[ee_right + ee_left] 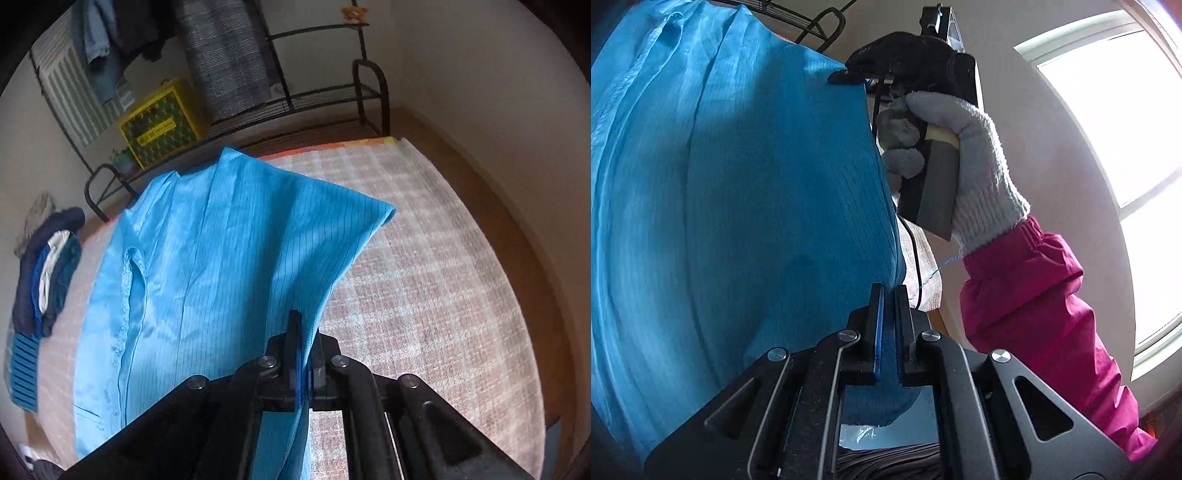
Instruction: Fold large clothes
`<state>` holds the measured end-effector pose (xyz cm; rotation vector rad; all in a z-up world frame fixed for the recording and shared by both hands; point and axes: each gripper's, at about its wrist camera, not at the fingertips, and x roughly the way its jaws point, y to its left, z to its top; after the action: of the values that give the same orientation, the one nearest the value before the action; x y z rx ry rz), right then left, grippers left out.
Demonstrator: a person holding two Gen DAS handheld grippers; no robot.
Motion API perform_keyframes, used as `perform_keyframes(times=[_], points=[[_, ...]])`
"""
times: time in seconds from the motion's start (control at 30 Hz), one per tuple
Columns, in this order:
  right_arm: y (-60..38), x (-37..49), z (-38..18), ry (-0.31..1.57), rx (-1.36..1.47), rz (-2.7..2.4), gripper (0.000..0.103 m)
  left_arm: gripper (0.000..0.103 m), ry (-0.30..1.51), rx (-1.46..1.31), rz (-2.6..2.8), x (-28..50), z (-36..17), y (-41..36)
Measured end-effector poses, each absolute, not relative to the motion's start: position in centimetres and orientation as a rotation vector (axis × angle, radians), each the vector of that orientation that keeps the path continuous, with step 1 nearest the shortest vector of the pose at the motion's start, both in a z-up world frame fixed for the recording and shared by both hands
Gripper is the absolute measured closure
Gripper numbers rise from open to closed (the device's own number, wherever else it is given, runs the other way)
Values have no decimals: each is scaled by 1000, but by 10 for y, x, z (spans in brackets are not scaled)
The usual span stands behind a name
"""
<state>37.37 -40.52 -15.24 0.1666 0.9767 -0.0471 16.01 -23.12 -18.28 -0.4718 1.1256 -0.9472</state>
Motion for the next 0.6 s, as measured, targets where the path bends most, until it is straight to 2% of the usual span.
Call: perform_keyframes(times=[0.27,0.6], points=[[-302,386,-138,1004,-57,-5,103,103,1137,-574,-896,155,-198,-166],[-193,409,-180,1081,-162,49,103,103,1050,-601,-800,143,-182,-59]])
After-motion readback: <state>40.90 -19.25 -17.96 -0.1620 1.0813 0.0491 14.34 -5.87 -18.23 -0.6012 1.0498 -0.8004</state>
